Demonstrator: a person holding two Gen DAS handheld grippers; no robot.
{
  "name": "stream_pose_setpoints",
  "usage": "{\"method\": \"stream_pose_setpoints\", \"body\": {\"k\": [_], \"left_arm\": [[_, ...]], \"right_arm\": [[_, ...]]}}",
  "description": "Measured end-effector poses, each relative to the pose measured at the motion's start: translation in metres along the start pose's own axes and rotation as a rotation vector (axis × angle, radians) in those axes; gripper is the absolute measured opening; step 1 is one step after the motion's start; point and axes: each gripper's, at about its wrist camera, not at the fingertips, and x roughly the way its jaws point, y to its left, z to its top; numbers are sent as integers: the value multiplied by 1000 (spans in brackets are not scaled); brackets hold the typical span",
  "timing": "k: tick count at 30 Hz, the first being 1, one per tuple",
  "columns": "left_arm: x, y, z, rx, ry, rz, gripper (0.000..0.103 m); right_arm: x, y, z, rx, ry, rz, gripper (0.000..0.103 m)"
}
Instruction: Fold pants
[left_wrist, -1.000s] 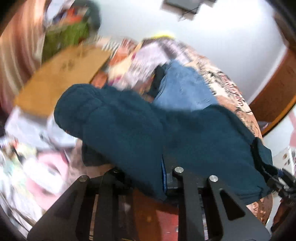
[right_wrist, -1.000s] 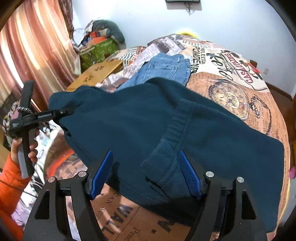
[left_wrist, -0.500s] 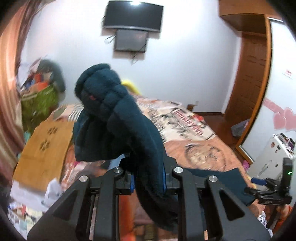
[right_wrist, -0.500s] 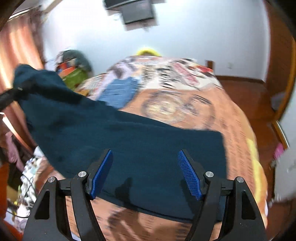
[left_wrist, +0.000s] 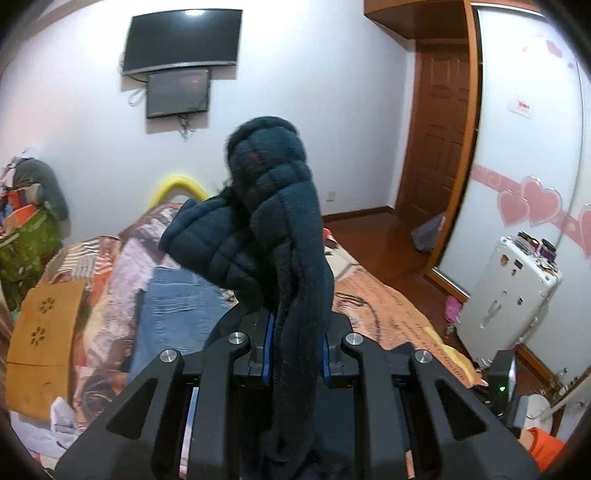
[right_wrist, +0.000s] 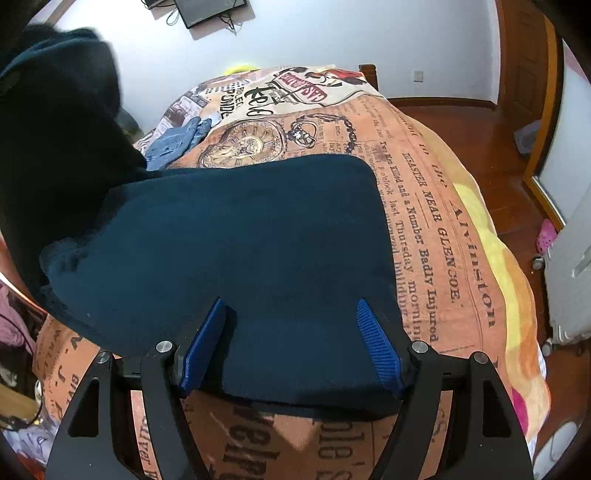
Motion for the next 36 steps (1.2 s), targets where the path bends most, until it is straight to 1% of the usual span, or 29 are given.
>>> {"method": "stream_pose_setpoints", "body": {"k": [5, 12, 16, 22, 25, 28, 30, 32, 36], "left_arm": [[22, -36, -1, 30, 30, -62, 18], [46, -81, -11, 52, 97, -162, 18], [59, -109, -26, 88, 145, -206, 18], [85, -141, -66, 166, 276, -256, 18], [98, -151, -86, 192, 342, -276, 18], [106, -157, -104, 206, 398, -287, 18], [112, -160, -113, 206, 436, -290, 21], [116, -162, -120, 212, 465, -287, 24], [115, -166, -124, 234, 489, -269, 27]], "right_arm": [[1, -3, -2, 10, -11, 26, 72], [2, -5, -4, 27, -20, 52, 72], [0, -6, -4, 34, -25, 63, 72], [-19, -14, -8, 49, -33, 71, 70], [-32, -21, -14, 64, -43, 56, 70], [-42, -32, -22, 80, -42, 18, 70], [-47, -37, -27, 95, -39, 10, 70], [-51, -43, -32, 114, -37, 11, 70], [-56, -47, -40, 136, -39, 15, 70]]}}
